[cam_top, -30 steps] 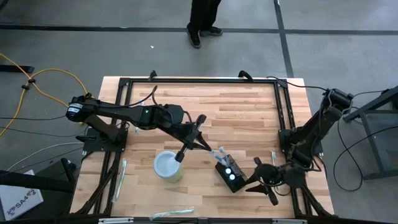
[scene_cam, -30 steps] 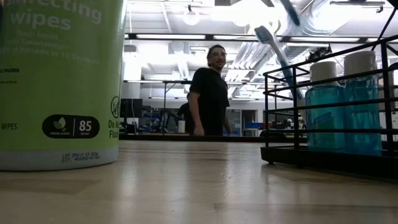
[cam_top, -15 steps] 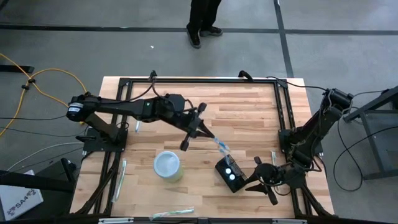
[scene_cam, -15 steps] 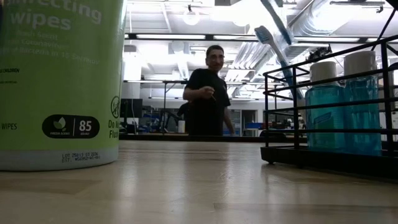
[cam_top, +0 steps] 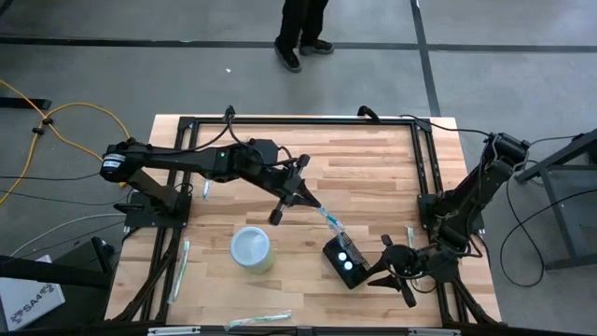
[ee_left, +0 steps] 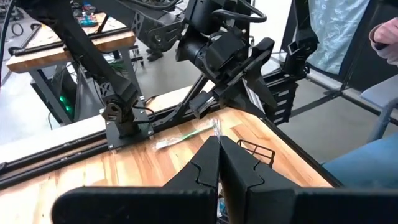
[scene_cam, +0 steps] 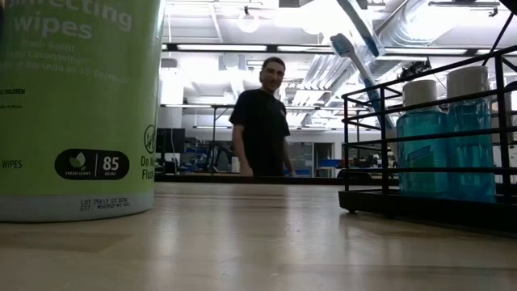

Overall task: Pick & Place toothbrushing station
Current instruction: Put the right blue toothbrush into the black mesh organizer

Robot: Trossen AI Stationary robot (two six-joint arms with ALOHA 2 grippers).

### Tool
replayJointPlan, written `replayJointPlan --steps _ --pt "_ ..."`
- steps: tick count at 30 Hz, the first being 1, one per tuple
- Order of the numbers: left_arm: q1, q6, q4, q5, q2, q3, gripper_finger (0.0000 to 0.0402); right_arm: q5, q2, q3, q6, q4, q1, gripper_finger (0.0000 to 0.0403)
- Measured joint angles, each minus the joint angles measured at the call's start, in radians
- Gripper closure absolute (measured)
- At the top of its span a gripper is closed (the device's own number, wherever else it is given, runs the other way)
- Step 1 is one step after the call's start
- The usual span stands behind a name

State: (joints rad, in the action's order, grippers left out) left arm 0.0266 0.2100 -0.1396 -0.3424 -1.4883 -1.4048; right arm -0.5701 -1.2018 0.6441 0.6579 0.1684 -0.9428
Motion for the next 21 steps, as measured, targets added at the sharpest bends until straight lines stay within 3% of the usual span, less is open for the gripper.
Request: replayJointPlan --steps 7,21 --pt "0.003 -0.042 -0.011 0.064 -0.015 -0.002 0.0401 0.000 0.000 0.000 0.000 0.000 0.000 0.0290" --pt "0.061 -0.083 -0.037 0.083 -0.091 -0.001 0.0401 0.000 -0.001 0.000 0.000 0.001 0.000 0.0290"
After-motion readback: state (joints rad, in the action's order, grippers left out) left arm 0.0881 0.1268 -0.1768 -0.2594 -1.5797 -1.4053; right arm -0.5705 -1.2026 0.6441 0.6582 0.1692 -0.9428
